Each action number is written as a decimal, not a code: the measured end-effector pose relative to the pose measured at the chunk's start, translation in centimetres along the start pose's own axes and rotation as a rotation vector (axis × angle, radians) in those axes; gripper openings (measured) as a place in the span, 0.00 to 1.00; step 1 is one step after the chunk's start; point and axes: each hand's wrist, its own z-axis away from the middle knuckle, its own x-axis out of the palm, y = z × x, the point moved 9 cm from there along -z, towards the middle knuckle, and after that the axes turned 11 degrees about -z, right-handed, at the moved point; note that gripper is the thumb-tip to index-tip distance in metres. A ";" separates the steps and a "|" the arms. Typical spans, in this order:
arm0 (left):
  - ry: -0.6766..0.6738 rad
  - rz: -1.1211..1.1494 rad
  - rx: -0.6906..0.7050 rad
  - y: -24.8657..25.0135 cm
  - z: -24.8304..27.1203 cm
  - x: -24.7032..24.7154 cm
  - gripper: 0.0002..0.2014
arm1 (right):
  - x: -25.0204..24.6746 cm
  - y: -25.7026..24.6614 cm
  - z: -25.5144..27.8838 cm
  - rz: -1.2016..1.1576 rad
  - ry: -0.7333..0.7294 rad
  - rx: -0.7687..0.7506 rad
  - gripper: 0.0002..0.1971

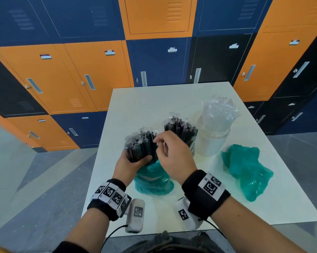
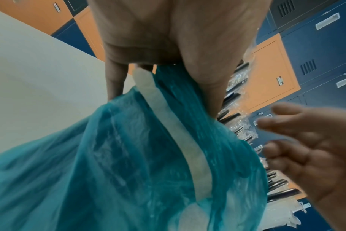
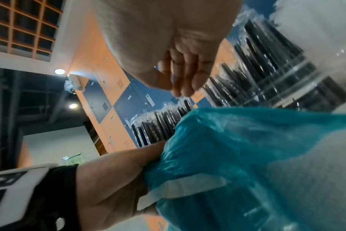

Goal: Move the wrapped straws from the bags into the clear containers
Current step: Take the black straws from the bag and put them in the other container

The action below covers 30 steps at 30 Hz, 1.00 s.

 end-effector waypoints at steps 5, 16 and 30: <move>-0.021 0.026 0.006 0.1 0.3 0.1 0.30 | 2.2 3.4 0.2 0.045 -0.086 0.302 0.22; -0.031 0.030 0.006 -0.4 0.4 0.3 0.30 | 3.6 5.0 -0.2 -0.100 -0.097 0.383 0.20; 0.020 -0.004 0.007 0.7 0.7 0.0 0.27 | -2.2 2.3 -1.2 -0.136 0.014 0.282 0.05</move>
